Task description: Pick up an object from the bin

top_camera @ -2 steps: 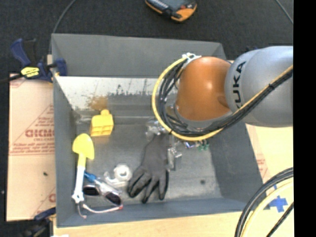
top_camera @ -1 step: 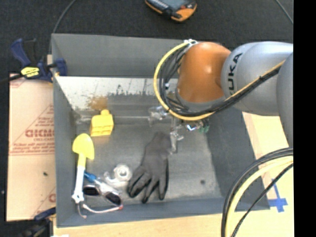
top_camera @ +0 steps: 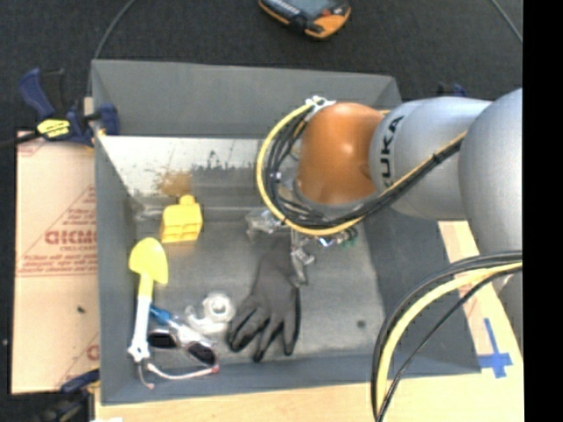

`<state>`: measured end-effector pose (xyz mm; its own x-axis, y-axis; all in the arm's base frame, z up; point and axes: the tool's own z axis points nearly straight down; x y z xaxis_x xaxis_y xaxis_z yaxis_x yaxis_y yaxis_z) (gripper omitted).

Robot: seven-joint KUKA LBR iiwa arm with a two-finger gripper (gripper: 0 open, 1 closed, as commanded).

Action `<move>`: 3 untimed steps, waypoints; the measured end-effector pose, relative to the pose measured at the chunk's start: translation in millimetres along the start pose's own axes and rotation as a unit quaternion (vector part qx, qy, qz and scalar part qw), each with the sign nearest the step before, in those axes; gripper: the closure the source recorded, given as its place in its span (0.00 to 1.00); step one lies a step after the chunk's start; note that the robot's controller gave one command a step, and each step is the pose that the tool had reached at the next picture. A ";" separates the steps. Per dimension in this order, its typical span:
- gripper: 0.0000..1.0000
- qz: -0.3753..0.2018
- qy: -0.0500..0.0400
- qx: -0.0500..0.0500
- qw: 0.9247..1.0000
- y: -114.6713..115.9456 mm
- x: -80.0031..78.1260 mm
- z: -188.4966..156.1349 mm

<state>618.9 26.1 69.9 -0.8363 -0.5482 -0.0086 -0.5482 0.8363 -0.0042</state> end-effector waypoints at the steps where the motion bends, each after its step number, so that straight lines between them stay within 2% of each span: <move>1: 1.00 -0.024 -0.002 0.002 1.000 -12.1 -18.8 -2.5; 3: 1.00 -0.024 -0.002 0.002 1.000 -11.6 -18.1 -4.9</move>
Offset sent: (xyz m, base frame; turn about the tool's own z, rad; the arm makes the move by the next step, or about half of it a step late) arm 0.0000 0.0000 0.0000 0.0000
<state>640.4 26.4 75.0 -0.8093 -0.5873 -0.0113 -0.5873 0.8093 -0.0078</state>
